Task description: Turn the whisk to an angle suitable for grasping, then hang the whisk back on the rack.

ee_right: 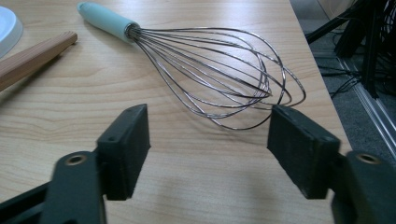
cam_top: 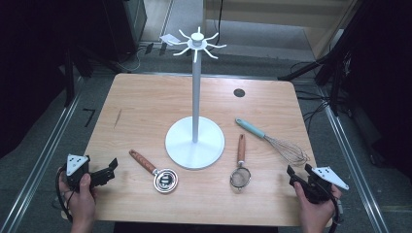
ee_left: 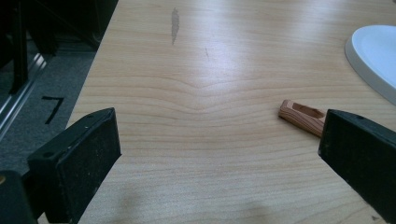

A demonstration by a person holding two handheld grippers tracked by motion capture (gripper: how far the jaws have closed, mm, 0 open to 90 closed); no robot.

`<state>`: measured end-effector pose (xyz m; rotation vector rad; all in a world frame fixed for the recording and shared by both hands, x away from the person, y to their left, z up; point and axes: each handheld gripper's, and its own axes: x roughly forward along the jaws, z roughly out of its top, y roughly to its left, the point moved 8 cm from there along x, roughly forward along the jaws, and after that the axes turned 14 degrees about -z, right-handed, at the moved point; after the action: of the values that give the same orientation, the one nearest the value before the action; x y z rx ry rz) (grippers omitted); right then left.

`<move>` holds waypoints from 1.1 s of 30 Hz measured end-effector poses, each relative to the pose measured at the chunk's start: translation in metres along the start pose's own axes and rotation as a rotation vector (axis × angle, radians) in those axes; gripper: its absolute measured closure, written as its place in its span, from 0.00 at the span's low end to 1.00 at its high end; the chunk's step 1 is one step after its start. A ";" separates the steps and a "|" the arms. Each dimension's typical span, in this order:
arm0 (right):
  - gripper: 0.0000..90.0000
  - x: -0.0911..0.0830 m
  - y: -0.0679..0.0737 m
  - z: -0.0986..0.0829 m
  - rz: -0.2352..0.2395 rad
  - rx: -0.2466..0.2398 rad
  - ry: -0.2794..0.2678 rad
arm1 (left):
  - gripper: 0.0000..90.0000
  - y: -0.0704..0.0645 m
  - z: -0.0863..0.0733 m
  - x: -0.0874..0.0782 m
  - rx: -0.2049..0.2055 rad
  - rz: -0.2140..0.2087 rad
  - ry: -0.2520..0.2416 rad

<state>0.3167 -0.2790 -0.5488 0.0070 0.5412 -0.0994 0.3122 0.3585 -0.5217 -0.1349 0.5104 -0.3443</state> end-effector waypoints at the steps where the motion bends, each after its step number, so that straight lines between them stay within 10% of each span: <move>1: 0.43 0.000 0.000 0.000 -0.003 -0.008 -0.001 | 0.00 0.000 0.000 0.000 0.002 -0.004 -0.002; 10: 0.52 -0.013 -0.005 0.014 -0.093 -0.087 -0.007 | 0.00 0.000 0.000 0.000 -0.002 -0.019 -0.001; 33: 0.46 -0.024 0.053 0.023 0.154 -0.417 0.095 | 0.00 -0.001 -0.001 0.002 -0.004 -0.025 0.019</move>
<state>0.3134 -0.2250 -0.5176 -0.3539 0.6466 0.1664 0.3133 0.3568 -0.5231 -0.1419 0.5289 -0.3696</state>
